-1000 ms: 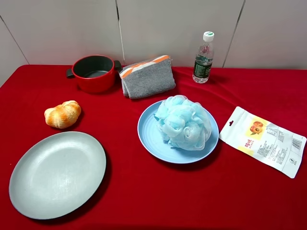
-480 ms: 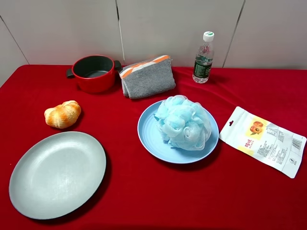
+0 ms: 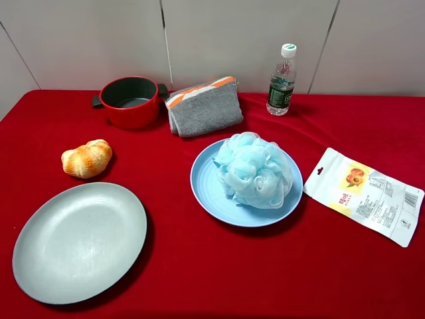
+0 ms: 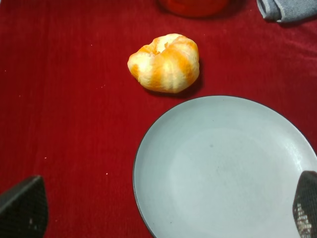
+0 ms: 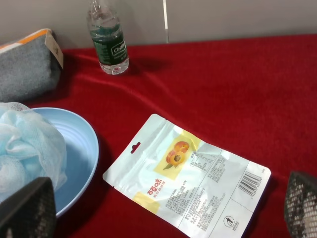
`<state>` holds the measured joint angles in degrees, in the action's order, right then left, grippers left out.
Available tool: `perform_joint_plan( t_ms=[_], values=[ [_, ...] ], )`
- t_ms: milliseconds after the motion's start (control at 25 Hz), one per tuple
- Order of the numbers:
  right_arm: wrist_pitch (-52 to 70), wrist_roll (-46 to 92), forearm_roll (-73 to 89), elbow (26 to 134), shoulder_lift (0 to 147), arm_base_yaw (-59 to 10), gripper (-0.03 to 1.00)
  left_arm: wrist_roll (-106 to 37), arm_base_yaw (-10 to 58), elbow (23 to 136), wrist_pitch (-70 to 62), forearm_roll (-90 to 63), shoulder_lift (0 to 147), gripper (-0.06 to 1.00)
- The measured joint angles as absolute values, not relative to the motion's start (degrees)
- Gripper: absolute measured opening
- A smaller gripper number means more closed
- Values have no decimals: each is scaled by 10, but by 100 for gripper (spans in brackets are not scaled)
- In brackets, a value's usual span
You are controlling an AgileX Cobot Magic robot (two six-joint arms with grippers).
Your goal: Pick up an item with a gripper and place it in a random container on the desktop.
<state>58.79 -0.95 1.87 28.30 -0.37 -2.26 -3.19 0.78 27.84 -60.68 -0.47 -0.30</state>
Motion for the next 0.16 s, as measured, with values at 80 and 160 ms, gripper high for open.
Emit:
perform_joint_plan(
  t_ms=[80,160],
  values=[
    [588,-9,19,283,-4,-23,69,-32,8,278,-607,-5,-3,100],
    [588,-9,19,283,-4,-23,69,-32,8,278,-607,-5,-3,100]
  ],
)
